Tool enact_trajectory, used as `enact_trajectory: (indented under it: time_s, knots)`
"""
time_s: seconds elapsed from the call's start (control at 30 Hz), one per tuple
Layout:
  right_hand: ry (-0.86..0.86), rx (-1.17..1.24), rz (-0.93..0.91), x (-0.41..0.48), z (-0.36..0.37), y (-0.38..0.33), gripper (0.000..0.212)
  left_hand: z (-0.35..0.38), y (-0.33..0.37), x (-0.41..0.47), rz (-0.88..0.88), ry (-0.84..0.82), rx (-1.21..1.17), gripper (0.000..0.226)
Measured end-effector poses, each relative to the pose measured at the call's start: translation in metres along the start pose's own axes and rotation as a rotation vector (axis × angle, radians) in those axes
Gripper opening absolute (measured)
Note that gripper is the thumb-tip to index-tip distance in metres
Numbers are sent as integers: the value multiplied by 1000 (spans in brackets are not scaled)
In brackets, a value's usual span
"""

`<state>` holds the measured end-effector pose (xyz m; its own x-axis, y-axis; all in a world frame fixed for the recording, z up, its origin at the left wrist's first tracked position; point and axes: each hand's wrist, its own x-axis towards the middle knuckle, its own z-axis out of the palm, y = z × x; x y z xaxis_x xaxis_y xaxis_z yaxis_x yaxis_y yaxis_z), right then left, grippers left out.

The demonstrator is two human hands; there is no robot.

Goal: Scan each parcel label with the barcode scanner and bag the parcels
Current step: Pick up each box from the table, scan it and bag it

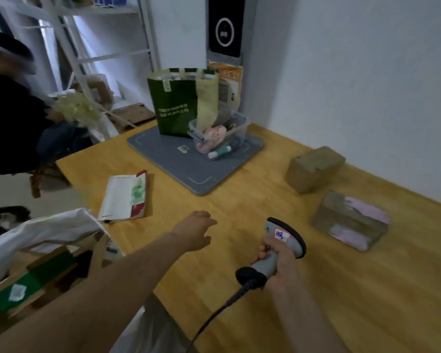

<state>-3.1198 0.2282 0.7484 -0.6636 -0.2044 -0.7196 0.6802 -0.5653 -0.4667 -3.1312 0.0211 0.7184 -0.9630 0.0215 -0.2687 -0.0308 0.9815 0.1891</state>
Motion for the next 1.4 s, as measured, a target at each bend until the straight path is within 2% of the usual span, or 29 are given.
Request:
enact_trajectory:
  time_s: [0.2,0.3,0.43,0.6,0.7,0.87,0.97,1.0,1.03,1.1,1.17,1.2,1.27,1.33,1.4]
  knots:
    - [73,199,-201,-7,-77,-82,22,-17,168,95,292,-50,6,70]
    - [94,230,-262,-8,-109,-108,21,-20,231,136,379,-50,23,77]
    - [101,251,-293,-2,-144,-131,13,-16,290,185,436,-53,191,85]
    - [136,236,-287,6,-168,-147,8,-4,314,236,372,-201,323,112]
    - [165,249,-279,11,-177,-152,7,-4,315,248,393,-217,363,117]
    - [250,285,-301,15,-189,-153,13,6,280,206,644,33,497,107]
    - [326,280,-300,17,-192,-150,15,27,238,167,771,131,353,92]
    - [359,264,-296,18,-192,-148,14,32,228,159,740,175,218,85]
    - [392,246,-291,19,-193,-146,13,34,225,152,637,186,62,80]
    - [438,205,-281,20,-191,-142,9,35,227,147,304,175,-203,79]
    - [453,160,-270,21,-187,-138,5,35,232,146,48,61,-372,70]
    - [455,135,-263,22,-184,-137,5,36,233,147,21,-29,-479,65]
    - [447,89,-246,21,-178,-136,9,36,232,144,2,-157,-634,83]
    - [435,43,-245,20,-176,-137,13,30,225,136,-88,-261,-594,107]
    - [405,10,-249,21,-178,-135,16,22,215,124,-150,-443,-516,102]
